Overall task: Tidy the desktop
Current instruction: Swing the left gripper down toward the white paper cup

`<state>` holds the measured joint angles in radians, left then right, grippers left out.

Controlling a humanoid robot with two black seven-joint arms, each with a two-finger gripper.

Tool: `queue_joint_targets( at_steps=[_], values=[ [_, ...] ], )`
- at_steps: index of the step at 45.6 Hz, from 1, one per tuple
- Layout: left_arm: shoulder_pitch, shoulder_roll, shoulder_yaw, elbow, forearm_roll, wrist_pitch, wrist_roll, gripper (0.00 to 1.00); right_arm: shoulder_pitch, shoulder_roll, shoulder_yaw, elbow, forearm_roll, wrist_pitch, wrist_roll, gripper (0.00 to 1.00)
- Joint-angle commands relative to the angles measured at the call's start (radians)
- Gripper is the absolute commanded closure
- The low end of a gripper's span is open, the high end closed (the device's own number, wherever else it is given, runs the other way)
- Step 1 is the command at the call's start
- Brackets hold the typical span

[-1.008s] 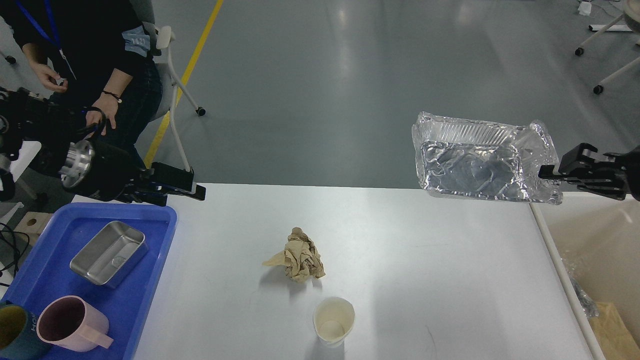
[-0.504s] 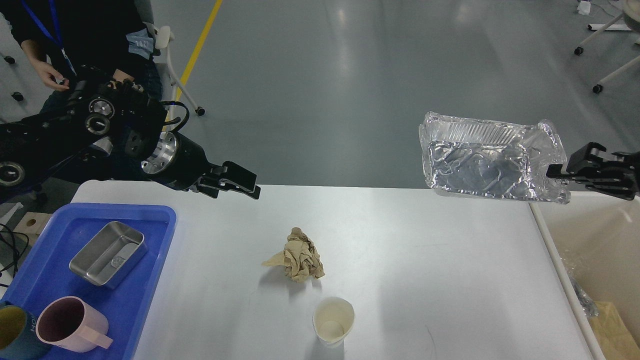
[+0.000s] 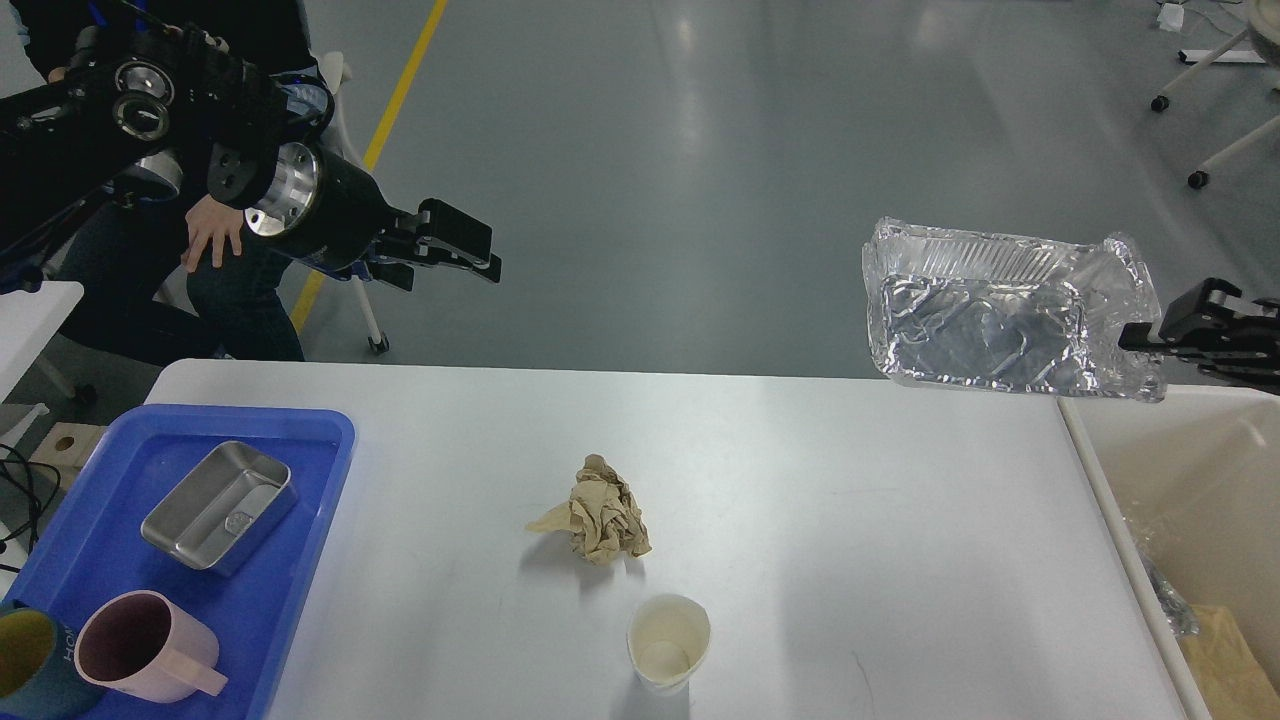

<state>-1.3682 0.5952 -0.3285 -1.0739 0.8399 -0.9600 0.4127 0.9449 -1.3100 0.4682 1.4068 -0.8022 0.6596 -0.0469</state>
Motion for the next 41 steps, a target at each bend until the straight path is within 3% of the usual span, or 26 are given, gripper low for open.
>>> queue_joint_targets(
  at_steps=[1,16,41],
  values=[
    [0.012,-0.063,0.022,0.015,-0.038,0.000,-0.002,0.00,0.000,-0.008,-0.005,0.000,0.000,0.000,-0.001,1.00],
    [0.144,-0.163,0.091,0.098,0.025,0.000,0.006,0.00,-0.001,-0.020,-0.008,-0.002,0.000,0.000,-0.001,1.00],
    [0.187,-0.347,0.100,0.098,-0.016,0.000,0.006,0.00,-0.008,-0.035,-0.010,-0.002,0.000,0.000,-0.001,1.00]
  ],
)
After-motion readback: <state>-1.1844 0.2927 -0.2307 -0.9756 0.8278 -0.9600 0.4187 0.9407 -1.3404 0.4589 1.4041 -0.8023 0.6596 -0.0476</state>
